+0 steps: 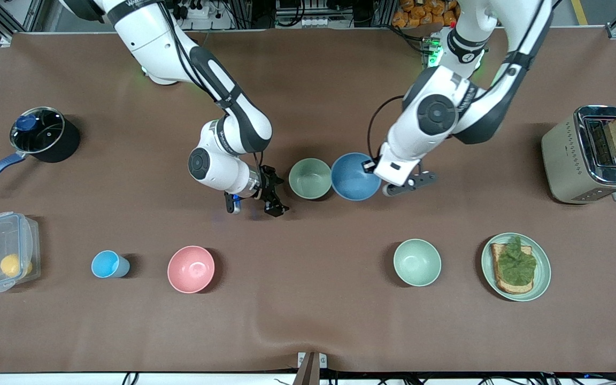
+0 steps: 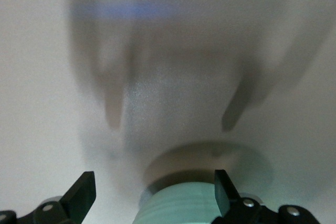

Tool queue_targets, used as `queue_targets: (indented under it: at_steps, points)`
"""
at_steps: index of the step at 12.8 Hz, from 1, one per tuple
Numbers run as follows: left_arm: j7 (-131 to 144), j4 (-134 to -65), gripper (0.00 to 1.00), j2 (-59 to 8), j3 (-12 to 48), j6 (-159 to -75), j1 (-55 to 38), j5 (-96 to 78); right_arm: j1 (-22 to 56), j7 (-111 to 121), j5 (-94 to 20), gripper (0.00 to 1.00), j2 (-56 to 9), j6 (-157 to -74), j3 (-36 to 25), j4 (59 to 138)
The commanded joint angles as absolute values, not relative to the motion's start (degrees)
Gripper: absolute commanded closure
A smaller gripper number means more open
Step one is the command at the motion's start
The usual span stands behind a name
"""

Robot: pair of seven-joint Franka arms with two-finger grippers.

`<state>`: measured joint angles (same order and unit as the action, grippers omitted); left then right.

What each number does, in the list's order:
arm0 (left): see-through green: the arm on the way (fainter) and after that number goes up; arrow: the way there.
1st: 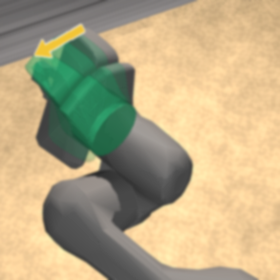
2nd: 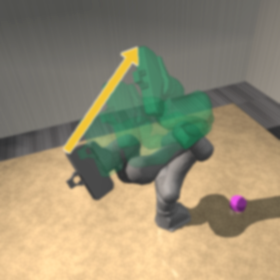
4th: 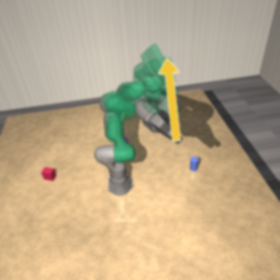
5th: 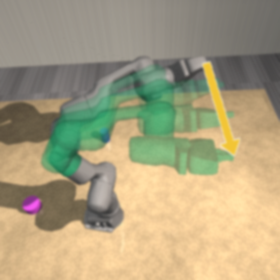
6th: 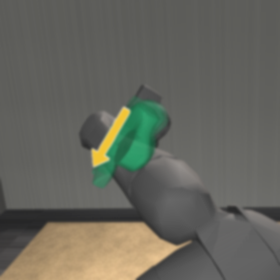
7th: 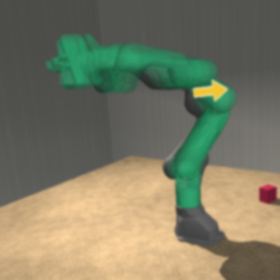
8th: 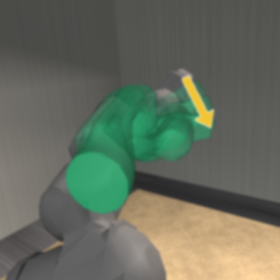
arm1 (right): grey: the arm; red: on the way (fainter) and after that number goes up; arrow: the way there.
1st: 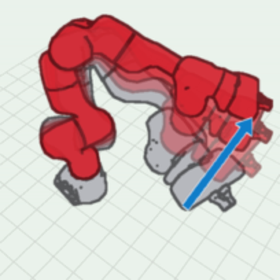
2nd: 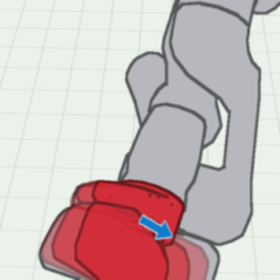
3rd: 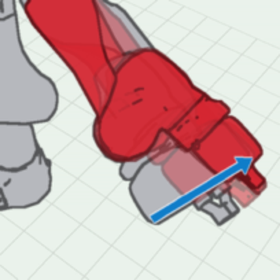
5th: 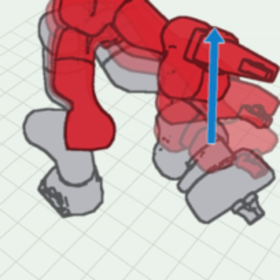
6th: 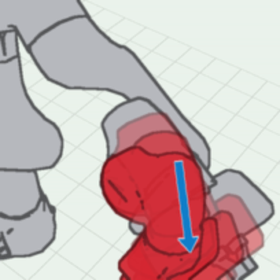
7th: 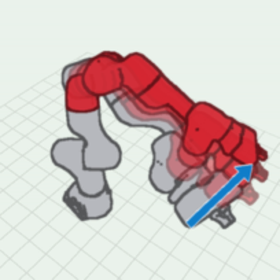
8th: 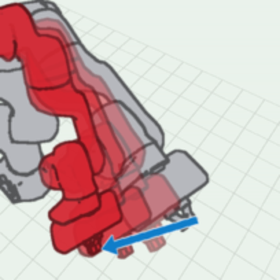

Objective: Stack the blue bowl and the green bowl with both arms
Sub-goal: 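Lower the blue bowl into the green bowl with the left gripper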

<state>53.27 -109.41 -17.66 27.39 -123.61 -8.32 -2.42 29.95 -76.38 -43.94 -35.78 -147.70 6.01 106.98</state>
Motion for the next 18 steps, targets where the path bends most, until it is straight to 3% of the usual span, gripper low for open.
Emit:
queue_targets:
  at_steps: [1,9,18]
  points:
    - [60.3,-109.2,1.00,-19.2,27.2,-127.0,-12.2,-0.9,30.1,-75.9,-45.4,0.00,-36.6,-148.1,6.1,105.8]
    - [74.3,-108.7,1.00,-27.8,27.2,-139.2,-17.8,5.8,30.0,-75.9,-45.5,0.00,-36.6,-148.1,6.1,105.9]
    - [76.3,-108.8,1.00,-31.1,26.8,-141.3,-20.6,7.4,29.5,-75.8,-45.5,0.00,-36.6,-147.7,6.1,106.0]
